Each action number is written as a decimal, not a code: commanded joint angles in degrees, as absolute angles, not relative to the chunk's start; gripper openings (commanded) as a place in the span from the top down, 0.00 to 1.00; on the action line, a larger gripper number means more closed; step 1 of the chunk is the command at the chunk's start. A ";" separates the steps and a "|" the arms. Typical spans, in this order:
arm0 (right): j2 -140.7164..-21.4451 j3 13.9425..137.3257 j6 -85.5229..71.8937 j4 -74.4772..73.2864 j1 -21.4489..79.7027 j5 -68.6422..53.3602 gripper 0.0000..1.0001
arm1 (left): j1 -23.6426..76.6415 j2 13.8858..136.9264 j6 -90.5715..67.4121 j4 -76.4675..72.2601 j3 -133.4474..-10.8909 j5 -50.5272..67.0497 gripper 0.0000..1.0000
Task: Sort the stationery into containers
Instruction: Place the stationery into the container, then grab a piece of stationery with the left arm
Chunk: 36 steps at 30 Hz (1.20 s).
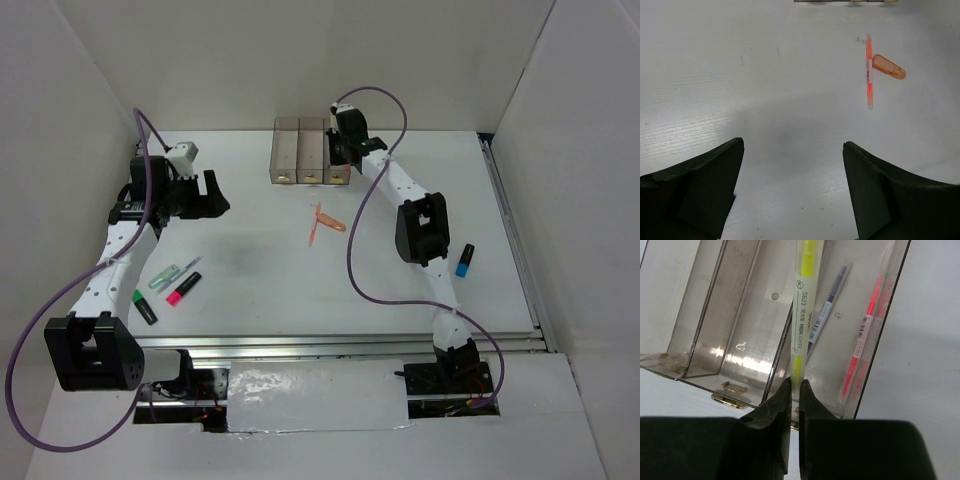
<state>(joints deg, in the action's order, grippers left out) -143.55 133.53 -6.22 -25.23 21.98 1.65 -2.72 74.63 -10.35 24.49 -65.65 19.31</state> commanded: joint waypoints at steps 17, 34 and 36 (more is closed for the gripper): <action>-138.00 135.70 -6.77 -23.91 22.50 2.11 0.51 | -6.59 72.69 -9.06 26.27 -69.17 17.84 0.03; -109.61 110.32 -8.00 -34.62 22.59 -1.30 0.54 | -20.57 68.36 23.02 48.08 -63.46 29.28 0.27; -107.06 105.66 -8.00 -35.15 22.50 -2.45 0.57 | -20.31 70.74 25.65 48.34 -63.28 27.35 0.31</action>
